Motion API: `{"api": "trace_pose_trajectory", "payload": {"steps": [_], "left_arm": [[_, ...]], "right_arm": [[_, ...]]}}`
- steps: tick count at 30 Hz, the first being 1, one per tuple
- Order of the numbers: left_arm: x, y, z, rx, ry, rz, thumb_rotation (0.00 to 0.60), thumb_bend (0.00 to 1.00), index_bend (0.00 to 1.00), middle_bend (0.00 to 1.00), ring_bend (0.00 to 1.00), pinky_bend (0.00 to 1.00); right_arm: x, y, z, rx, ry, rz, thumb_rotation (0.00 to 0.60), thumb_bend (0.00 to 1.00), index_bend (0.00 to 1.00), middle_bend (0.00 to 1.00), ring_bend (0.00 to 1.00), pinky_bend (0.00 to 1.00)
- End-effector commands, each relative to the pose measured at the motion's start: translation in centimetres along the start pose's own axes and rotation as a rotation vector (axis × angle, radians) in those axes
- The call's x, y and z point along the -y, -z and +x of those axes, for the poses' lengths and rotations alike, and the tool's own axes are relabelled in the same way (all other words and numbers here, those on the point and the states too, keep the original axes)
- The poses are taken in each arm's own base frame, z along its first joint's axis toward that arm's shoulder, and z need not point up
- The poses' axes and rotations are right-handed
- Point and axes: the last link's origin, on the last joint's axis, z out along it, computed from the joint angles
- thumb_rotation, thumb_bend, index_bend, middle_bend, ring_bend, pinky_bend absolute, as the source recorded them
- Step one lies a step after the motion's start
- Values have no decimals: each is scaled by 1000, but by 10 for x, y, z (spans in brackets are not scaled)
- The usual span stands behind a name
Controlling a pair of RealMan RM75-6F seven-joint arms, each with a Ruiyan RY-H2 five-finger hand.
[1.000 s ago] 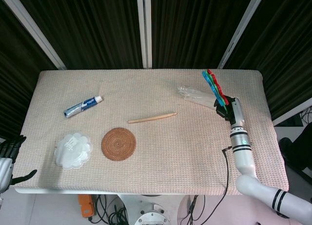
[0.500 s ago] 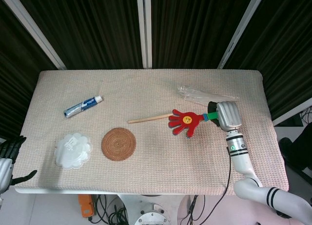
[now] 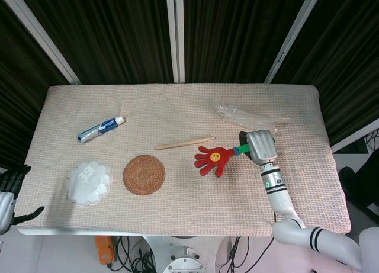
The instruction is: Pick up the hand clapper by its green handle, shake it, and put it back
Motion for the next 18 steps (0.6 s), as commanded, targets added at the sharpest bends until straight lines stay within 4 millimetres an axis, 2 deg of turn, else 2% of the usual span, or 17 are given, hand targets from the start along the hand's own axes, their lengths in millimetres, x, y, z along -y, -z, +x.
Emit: {"api": "trace_pose_trajectory", "payload": {"steps": [1,4,8,9,11,13,14,15,16,17,18], "left_arm": [[0,0,0,-1,-1,-1,600,120,40,34,0,37],[0,1,1,-3,-2,3,600,120,40,34,0,37],[4,4,2,-4,2,16,600,121,39,34,0,37],[5,4,2,-5,3,19,600,121,40,34,0,37],[6,6,2,-5,5,24,600,120,40,34,0,37],[7,7,2,-7,5,26,600,120,40,34,0,37],[8,8,2,-9,6,26,600,120,39,34,0,37],[8,8,3,-9,6,26,600,120,40,34,0,37],[8,8,3,-10,5,25,600,120,40,34,0,37],[7,8,3,-13,6,23,600,120,40,34,0,37],[7,8,3,-14,6,22,600,120,40,34,0,37]], "right_arm": [[21,-5,-14,-23,-36,25,600,1000,1000,1000,1000,1000],[33,-4,-29,-16,0,40,600,1000,1000,1000,1000,1000],[35,-1,-45,15,78,43,600,991,995,1000,1000,1000],[34,-1,-47,24,92,44,600,960,975,1000,1000,1000],[32,0,-49,42,118,58,600,816,867,951,977,1000],[30,2,-49,63,154,98,600,603,624,759,804,1000],[28,3,-51,105,169,115,600,464,417,582,603,982],[27,4,-51,145,171,121,600,336,214,392,375,888],[26,5,-50,179,173,127,600,251,96,244,206,743],[26,6,-47,215,179,133,600,161,18,109,72,524],[26,8,-44,239,178,135,600,94,0,30,10,327]]}}
